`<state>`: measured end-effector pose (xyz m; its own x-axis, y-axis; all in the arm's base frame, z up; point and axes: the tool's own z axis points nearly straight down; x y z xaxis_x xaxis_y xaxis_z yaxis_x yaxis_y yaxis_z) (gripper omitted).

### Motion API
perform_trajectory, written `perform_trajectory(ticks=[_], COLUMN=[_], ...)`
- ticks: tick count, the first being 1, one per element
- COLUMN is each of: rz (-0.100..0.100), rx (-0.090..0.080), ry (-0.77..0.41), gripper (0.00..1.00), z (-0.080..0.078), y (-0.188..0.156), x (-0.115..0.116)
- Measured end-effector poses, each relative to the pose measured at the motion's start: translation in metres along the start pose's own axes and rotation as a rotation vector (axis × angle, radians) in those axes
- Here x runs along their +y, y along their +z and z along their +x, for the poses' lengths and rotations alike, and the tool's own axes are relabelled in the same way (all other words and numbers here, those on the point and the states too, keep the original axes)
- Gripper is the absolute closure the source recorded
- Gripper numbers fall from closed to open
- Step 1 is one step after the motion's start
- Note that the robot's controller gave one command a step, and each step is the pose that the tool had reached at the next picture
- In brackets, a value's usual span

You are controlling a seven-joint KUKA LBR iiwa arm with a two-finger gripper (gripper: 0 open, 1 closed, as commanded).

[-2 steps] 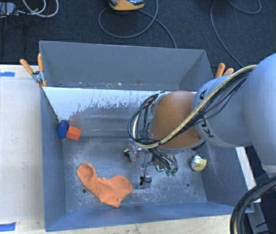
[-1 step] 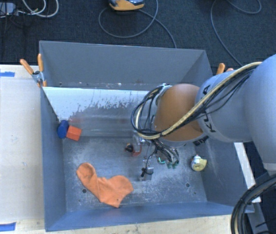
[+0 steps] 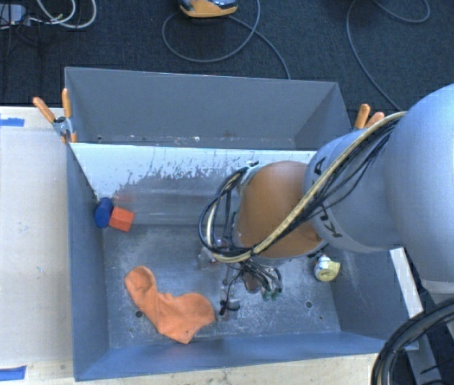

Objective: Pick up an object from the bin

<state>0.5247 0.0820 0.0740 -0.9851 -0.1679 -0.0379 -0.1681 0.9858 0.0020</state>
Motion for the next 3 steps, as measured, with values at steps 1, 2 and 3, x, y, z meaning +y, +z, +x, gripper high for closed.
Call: perform_trajectory(ticks=[1, 2, 3], rz=[-0.003, 0.0, -0.004], rx=[0.005, 0.001, 0.006], ry=[-0.089, -0.089, -0.326], gripper=[0.0, 0.0, 1.0], z=[0.015, 0.03, 0.023], y=[0.005, 0.004, 0.004], x=[0.03, 0.037, 0.089])
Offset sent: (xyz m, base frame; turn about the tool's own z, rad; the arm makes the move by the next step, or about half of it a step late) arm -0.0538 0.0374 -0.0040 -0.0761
